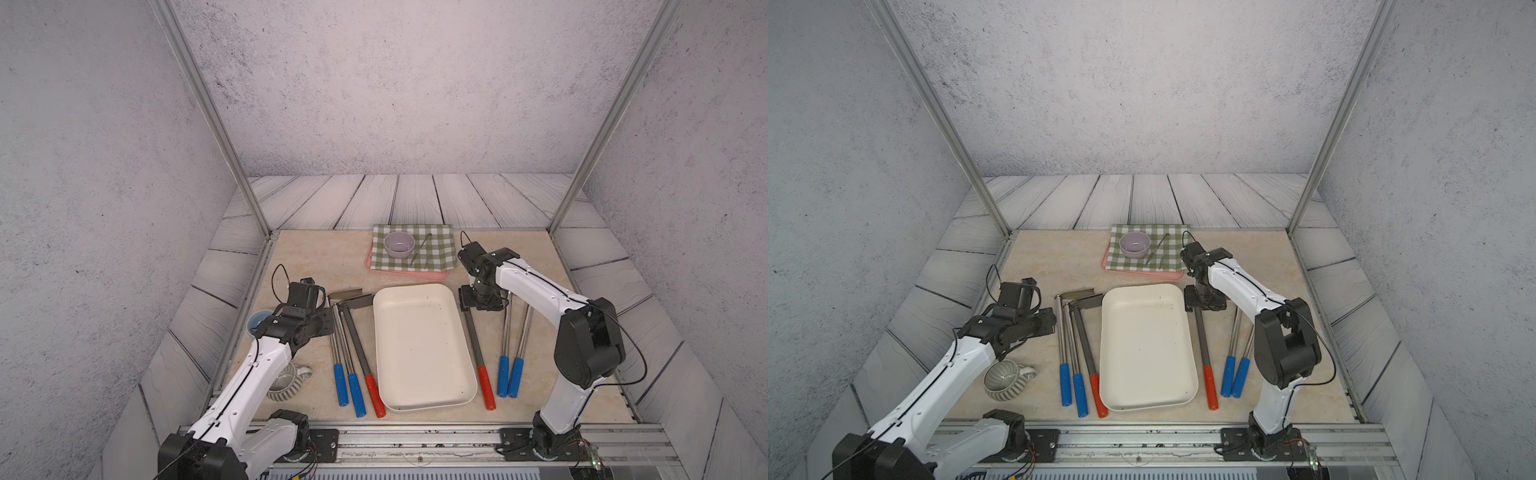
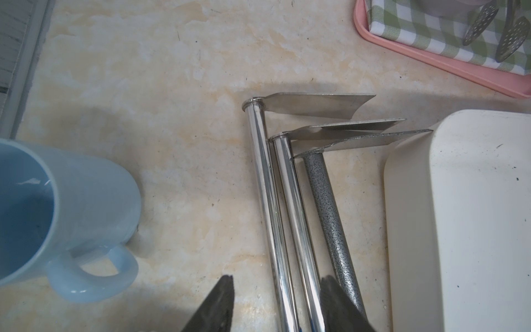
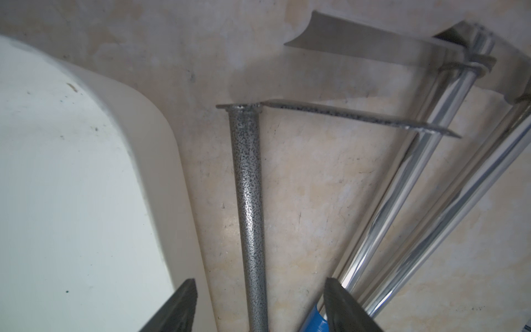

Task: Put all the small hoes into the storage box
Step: Move the storage box to the center of the board, then pick up the hoe from the center of the board.

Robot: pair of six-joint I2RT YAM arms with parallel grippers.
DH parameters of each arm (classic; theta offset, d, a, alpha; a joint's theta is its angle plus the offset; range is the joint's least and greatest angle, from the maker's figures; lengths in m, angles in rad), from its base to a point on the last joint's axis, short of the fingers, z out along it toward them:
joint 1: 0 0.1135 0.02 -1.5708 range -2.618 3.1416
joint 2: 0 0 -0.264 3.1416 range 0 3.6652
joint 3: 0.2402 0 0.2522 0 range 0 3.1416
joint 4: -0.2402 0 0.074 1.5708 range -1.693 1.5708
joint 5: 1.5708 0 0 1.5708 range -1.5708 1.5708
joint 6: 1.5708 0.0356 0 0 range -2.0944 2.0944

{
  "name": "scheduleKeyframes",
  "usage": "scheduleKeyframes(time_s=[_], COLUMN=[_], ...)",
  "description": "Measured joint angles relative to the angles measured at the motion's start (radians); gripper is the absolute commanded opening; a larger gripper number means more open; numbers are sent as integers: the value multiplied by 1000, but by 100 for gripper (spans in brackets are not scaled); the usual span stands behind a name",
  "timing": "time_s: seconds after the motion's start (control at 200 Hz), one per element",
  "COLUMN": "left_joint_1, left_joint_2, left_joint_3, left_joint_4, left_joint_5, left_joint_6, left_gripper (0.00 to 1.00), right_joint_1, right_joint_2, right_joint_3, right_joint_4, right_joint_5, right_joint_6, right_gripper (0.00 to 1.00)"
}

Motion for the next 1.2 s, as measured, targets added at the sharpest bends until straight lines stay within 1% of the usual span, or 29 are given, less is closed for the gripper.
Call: scheduleKeyframes(time_s=[0.33, 0.53, 0.746, 1.021, 1.201], left_joint_1=[0, 0, -2, -5, -5], left_joint_2=[0, 0, 0, 0, 0], left_joint_3=[0, 0, 0, 0, 0], left_joint_4=[0, 0, 0, 0, 0], left_joint_5=[0, 1, 1, 4, 5], left_joint_6=[0, 0, 0, 0, 0], left_gripper=[52, 52, 52, 52, 52], right_joint_1=[-20, -23, -29, -38, -38], right_joint_2=[87, 134, 194, 219, 222], right_joint_3=[3, 2, 2, 2, -17], right_joint_4=[0, 23, 39, 61, 89], right_joint_5=[-20, -58, -68, -70, -76], right_joint_6=[-25, -35, -40, -46, -47], right_gripper=[65, 62, 57, 46, 45])
